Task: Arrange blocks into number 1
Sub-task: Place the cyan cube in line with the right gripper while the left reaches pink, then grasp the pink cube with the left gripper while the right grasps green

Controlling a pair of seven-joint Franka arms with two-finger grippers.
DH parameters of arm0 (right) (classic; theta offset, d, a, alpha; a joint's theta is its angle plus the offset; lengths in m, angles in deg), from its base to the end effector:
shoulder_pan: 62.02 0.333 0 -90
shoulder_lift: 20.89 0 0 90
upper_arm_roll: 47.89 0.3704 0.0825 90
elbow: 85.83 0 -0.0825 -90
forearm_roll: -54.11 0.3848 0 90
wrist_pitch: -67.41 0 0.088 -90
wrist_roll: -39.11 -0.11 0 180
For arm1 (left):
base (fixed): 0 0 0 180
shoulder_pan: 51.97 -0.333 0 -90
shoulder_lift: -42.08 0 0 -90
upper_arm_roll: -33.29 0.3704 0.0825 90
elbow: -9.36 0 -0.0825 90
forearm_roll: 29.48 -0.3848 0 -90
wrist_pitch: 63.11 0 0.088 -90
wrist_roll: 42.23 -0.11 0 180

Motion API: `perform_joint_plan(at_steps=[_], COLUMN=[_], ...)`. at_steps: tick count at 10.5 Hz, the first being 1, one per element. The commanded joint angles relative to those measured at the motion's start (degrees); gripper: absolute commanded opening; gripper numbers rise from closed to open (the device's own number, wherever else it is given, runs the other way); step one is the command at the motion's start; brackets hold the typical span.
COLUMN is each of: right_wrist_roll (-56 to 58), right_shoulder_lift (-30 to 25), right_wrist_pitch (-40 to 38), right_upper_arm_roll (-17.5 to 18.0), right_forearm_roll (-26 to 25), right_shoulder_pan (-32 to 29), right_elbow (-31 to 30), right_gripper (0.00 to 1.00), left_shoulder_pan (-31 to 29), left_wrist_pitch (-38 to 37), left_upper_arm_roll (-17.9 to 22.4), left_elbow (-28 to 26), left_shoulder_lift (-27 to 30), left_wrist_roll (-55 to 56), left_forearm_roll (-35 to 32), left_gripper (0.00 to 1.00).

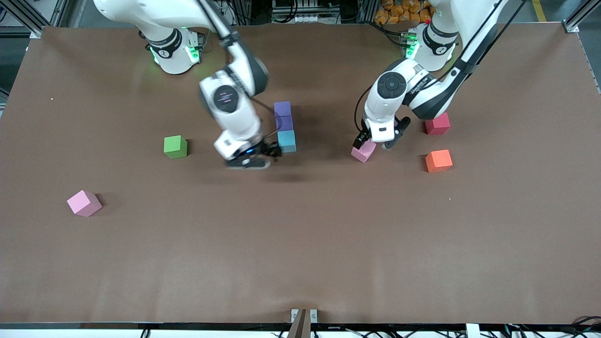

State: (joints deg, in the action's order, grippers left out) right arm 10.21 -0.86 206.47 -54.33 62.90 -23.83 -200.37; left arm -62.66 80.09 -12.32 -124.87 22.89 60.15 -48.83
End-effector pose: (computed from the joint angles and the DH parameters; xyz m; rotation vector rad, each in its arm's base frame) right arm 0.5352 0.3376 0.3400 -3.0407 0.0818 -0.0564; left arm 0.4268 -0.2984 0.2762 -2.7892 -1.3819 0.0918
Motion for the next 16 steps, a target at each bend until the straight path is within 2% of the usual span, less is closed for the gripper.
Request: perform_joint_plan(at_steps=[1,4,9,11,16], right_wrist_roll=[9.43,27.36,40.48,41.64,42.0], right_shoulder_lift=[-3.24,-3.33,-3.16,-3.24,-2.98], right_wrist_pitch=[-5.01,-8.2,-10.04,-10.66,-10.04], right_upper_arm_roll=[1.17,1.08,0.82,0.47,0.56], right_forearm_roll=[-0.26,-0.26,-0.26,-0.35,-0.61], right_shoulder_pan=[-9.32,-18.82,-29.91,-29.93,-28.61], right_elbow=[-2.36,-4.91,-5.0,-5.52,-12.02], right_gripper=[1.0,1.0,1.0,1.0,1.0], left_shoulder_pan=[-0.3,-0.13,0.23,0.14,0.05], left_wrist_pitch=[2.52,2.71,2.27,2.0,-0.19], left_upper_arm_roll=[1.48,1.58,1.49,1.49,1.31], left_elbow=[0.37,2.03,3.18,3.36,3.44], left_shoulder_lift=[-2.69,-5.68,-5.34,-5.16,-4.11], left_wrist_roll=[5.26,11.42,13.36,13.45,14.33], left_forearm_roll=[-6.28,-12.8,-13.16,-13.16,-13.08], left_gripper=[1.0,1.0,1.0,1.0,1.0])
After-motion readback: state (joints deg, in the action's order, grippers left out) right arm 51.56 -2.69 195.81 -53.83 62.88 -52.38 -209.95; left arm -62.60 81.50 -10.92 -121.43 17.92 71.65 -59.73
